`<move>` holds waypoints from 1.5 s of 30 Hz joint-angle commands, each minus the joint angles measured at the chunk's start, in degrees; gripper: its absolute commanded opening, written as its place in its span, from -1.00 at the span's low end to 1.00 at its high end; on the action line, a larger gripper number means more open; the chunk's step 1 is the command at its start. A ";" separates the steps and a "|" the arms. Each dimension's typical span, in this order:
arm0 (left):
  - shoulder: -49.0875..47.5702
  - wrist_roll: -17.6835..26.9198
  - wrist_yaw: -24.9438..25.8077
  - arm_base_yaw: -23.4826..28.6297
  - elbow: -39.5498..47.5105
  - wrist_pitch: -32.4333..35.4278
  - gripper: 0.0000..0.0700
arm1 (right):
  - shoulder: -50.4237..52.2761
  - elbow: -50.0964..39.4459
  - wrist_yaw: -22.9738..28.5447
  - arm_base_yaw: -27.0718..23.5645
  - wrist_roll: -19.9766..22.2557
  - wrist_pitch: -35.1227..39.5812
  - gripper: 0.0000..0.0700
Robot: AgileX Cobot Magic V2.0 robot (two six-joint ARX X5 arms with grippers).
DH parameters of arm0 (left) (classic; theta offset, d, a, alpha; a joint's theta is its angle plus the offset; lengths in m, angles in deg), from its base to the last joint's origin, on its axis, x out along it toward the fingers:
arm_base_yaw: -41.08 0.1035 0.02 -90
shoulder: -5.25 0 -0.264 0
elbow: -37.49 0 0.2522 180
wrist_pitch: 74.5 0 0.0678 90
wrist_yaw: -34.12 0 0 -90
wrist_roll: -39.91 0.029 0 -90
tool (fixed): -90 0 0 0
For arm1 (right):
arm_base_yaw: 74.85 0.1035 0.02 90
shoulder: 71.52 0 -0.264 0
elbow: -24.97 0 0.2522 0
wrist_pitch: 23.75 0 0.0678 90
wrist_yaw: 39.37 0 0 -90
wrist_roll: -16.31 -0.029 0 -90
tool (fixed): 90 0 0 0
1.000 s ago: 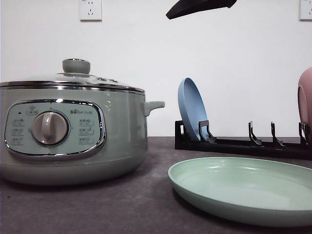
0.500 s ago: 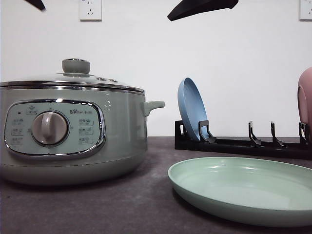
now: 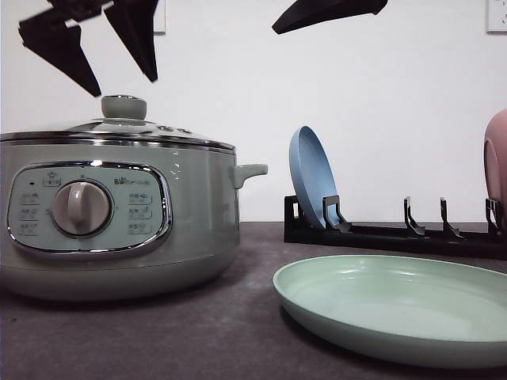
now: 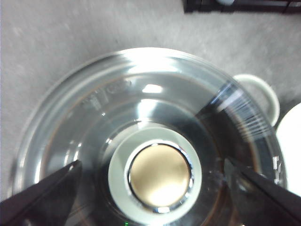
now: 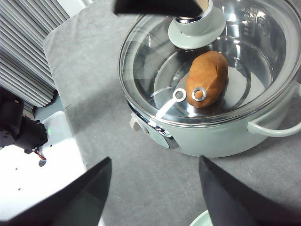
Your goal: Transfer potato from steamer to green plate
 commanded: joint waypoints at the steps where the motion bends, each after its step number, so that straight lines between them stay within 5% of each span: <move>1: 1.67 0.94 -0.09 -0.43 -1.53 0.25 0.71 | -0.61 1.14 -0.06 0.50 0.94 0.37 0.05; 12: 3.41 0.92 -0.11 -1.26 -1.53 -0.15 0.68 | -0.61 1.14 2.05 0.50 1.24 0.41 0.05; 21: 3.94 0.83 -0.11 -1.32 -1.53 -1.56 0.40 | -0.61 1.14 2.05 0.50 1.22 0.57 0.05; 32: 3.94 0.12 -0.11 -1.74 -1.53 -1.72 -0.34 | -0.61 1.14 2.07 0.50 1.22 0.55 0.05; 38: 3.94 -0.81 -0.11 -1.74 -1.53 -2.08 -0.93 | -0.61 1.14 2.91 0.45 1.22 0.57 0.05; 45: 3.88 -0.81 -0.11 -1.74 -1.53 -2.52 -0.99 | -0.61 1.14 2.94 0.20 1.20 0.59 0.05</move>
